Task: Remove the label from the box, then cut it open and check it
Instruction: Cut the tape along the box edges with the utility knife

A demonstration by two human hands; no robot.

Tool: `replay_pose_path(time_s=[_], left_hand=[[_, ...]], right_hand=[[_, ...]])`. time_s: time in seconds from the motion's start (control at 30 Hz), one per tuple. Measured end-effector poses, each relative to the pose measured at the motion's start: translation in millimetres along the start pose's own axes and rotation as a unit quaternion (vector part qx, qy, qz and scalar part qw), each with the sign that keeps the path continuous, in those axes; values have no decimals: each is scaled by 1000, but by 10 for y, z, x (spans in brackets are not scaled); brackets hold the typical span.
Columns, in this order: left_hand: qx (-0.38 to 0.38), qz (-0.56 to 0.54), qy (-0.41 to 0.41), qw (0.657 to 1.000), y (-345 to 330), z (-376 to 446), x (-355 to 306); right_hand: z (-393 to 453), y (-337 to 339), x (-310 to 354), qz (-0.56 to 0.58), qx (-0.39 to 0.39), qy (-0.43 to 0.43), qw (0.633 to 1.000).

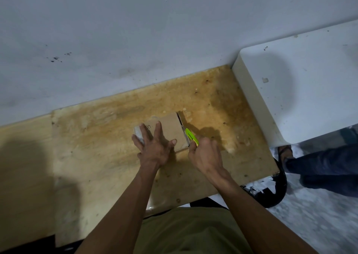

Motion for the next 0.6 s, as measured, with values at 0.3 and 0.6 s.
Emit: replay_pose_path(time_s=[0.3, 0.6], left_hand=[[-1, -7, 3, 1000, 6, -10, -4], [-2, -9, -1, 1000, -6, 2, 10]], right_hand=[[-13, 59, 15, 20, -4, -6, 1000], [57, 23, 101, 7, -19, 2, 1000]])
Point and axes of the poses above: each hand's wrist, its own z-axis towards the middle knuckle, its own y-axis out of the back of the hand, x = y × z, the point moved 6 cm from there along z, towards the middle knuckle, and after that the axes turned 5 degrees about y, right-handed, at the moved point
